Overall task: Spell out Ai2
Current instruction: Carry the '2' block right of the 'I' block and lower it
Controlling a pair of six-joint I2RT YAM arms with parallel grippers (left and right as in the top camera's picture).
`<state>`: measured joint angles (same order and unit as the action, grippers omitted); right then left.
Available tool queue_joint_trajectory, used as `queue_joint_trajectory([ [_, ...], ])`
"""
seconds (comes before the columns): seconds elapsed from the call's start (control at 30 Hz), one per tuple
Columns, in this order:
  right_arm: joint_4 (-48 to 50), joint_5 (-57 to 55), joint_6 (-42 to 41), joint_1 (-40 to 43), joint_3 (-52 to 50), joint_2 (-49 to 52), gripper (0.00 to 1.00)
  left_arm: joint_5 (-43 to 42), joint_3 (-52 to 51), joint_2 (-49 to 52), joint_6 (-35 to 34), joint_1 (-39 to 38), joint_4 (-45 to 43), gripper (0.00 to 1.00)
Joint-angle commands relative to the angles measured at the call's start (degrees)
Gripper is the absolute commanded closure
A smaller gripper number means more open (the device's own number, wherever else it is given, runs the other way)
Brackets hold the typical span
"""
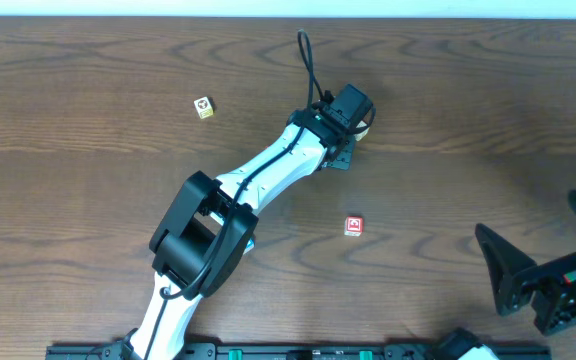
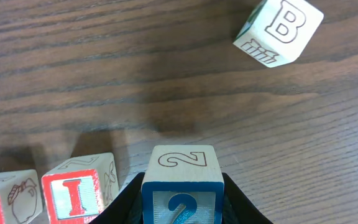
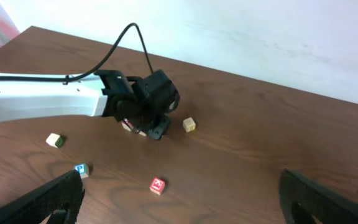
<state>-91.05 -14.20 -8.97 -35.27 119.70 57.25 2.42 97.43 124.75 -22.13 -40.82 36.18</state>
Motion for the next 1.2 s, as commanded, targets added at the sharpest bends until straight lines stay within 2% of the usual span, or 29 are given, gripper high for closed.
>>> queue_joint_trajectory([
  [0.0, 0.0, -1.1, -0.8, 0.5, 0.7, 0.0, 0.01, 2.3, 0.8, 1.7, -2.9, 0.2, 1.1, 0.94],
  [0.17, 0.1, -1.0, -0.9, 0.5, 0.7, 0.0, 0.01, 3.8, 0.8, 2.4, -5.7, 0.3, 1.5, 0.94],
  [0.83, 0.4, -1.0, -1.7, 0.5, 0.7, 0.0, 0.01, 2.1, 0.8, 4.2, -8.3, 0.3, 0.8, 0.94],
  [0.87, 0.4, -1.0, -1.7, 0.5, 0.7, 0.0, 0.01, 2.1, 0.8, 4.2, -8.3, 0.3, 0.7, 0.92],
  [0.97, 0.4, -1.0, -1.7, 0.5, 0.7, 0.0, 0.01, 2.1, 0.8, 4.2, -8.3, 0.3, 0.6, 0.81],
  [1.17, 0.4, -1.0, -1.7, 0.5, 0.7, 0.0, 0.01, 2.1, 0.8, 4.2, -8.3, 0.3, 0.4, 0.72],
])
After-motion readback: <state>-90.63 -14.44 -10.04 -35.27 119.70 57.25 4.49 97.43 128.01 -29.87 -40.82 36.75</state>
